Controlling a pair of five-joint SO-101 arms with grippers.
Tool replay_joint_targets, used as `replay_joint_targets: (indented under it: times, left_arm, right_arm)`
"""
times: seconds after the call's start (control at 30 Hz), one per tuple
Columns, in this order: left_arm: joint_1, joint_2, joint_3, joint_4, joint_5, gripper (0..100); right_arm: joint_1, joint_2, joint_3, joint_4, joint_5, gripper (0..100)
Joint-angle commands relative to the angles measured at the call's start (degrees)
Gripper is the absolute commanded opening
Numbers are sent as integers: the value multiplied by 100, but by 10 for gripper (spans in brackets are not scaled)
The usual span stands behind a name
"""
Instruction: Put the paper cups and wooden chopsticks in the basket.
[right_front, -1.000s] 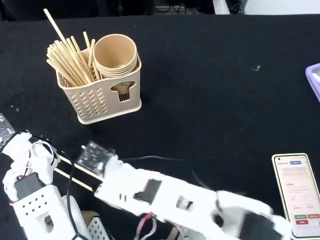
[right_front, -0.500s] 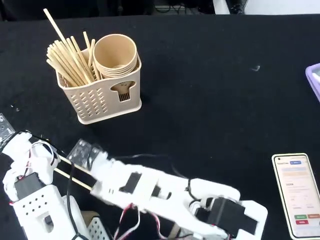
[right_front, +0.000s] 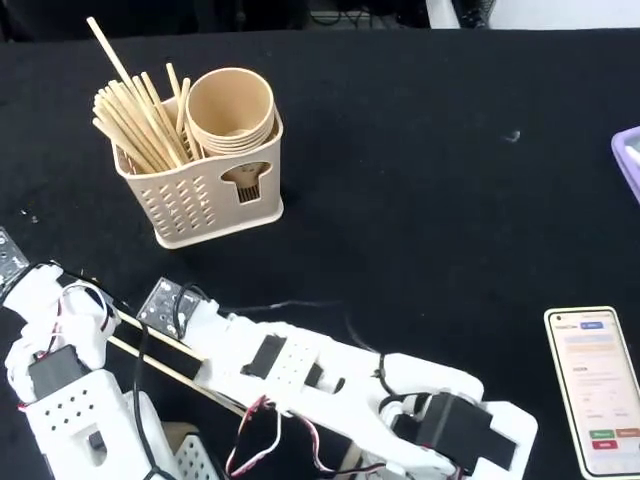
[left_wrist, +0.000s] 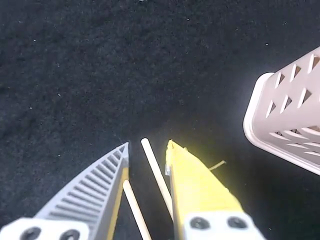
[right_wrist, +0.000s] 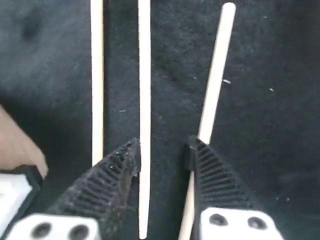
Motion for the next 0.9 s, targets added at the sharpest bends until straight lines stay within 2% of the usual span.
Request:
replay_joint_targets:
  times: [0.0,0.13,0.27,0.33,0.53,0.73,0.87]
  left_arm:
    - [-57,9,-136,-70,35,127]
    - [-57,9,-136,-70,18,127]
    - [-57,9,-136,-79,9,127]
    - [-57,9,-136,-88,9,127]
    - [-57,9,-136,-79,9,127]
    - [-435,9,-136,-105,35,127]
    - [-541,9,-136,-114,35,127]
  right_arm:
    - [62,4,-312,35,44,175]
    - [70,-180,-382,105,44,174]
    - [97,-664,-716,941,70,176]
    - [123,-708,-673,993,62,177]
    - [387,391,-831,519,53,178]
    - [88,1165,-2044,1881,70,178]
    - [-264,1182,-2105,1969,97,178]
